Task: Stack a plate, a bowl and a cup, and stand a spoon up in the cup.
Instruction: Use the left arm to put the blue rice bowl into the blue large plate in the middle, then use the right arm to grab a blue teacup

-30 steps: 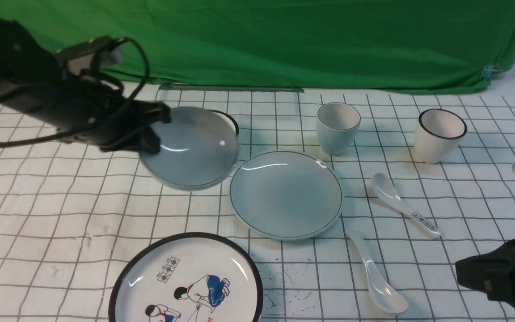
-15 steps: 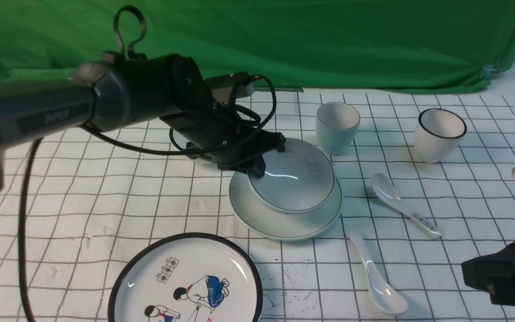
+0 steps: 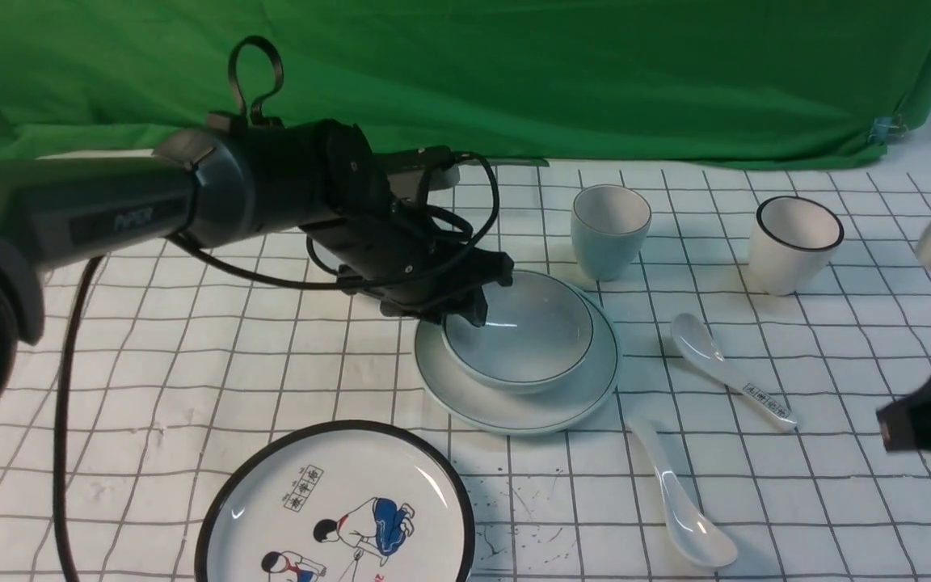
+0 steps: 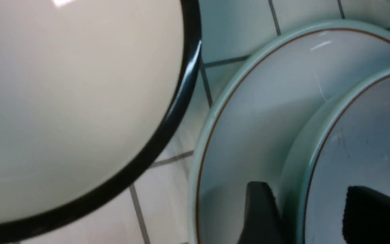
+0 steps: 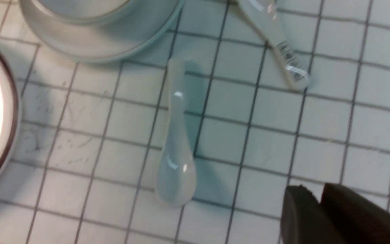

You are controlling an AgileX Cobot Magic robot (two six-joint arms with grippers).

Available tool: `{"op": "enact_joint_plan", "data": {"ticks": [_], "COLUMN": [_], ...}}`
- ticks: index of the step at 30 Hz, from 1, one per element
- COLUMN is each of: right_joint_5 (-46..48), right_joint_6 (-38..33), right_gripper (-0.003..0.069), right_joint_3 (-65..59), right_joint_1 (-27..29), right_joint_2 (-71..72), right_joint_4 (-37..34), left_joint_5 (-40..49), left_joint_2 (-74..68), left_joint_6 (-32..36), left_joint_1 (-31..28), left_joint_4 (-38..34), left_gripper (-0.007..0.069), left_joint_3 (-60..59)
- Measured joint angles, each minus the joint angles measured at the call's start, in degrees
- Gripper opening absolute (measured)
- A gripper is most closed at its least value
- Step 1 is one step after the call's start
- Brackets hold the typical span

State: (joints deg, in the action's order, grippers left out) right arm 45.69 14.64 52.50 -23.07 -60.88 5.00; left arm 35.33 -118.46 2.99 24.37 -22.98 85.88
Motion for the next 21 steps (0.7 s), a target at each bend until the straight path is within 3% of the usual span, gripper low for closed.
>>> {"op": "enact_joint_plan", "data": {"ticks": [2,4,7,10,12,14,21], "right_joint_5": [0.61,0.94,0.78,0.72,0.62,0.25,2.25], "right_joint_6": [0.41,-0.31,-1.97,-4.02,-6.41,-8.47,-12.27], "right_gripper": [0.0157,0.0267,0.0372,0.0425,0.0441,0.0446,0.0447], "right_joint_3": [3.16,11.42,19.17,28.04,36.31,42.96,63.85], "right_joint_1": [0.07,0.97,3.09,5.48,7.37,8.27,8.59], "right_joint_2": [-2.81,-10.18,-17.95,-26.14,-34.67,-42.47,-63.48], "right_joint_4": [1.17,1.94,1.9,0.44,-2.74,-6.55,-14.32], "left_joint_5": [1.3,5.22,9.0,13.44,17.71,19.51,20.85], "left_joint_2": [0.69,3.32,7.36,11.81,16.9,21.35,36.06], "left_joint_6": [0.0,-0.6,-1.36,-1.48,-1.48,-1.48,-1.48], "left_joint_1": [0.0,0.0,0.0,0.0,0.0,0.0,0.0], "left_joint_4": [1.07,5.52,10.01,14.04,16.76,17.83,18.05], "left_gripper": [0.0397,0.045,0.0441,0.0338,0.0167,0.0059,0.0], "left_joint_3": [0.19,1.42,2.22,2.36,2.14,0.51,-10.39]}}
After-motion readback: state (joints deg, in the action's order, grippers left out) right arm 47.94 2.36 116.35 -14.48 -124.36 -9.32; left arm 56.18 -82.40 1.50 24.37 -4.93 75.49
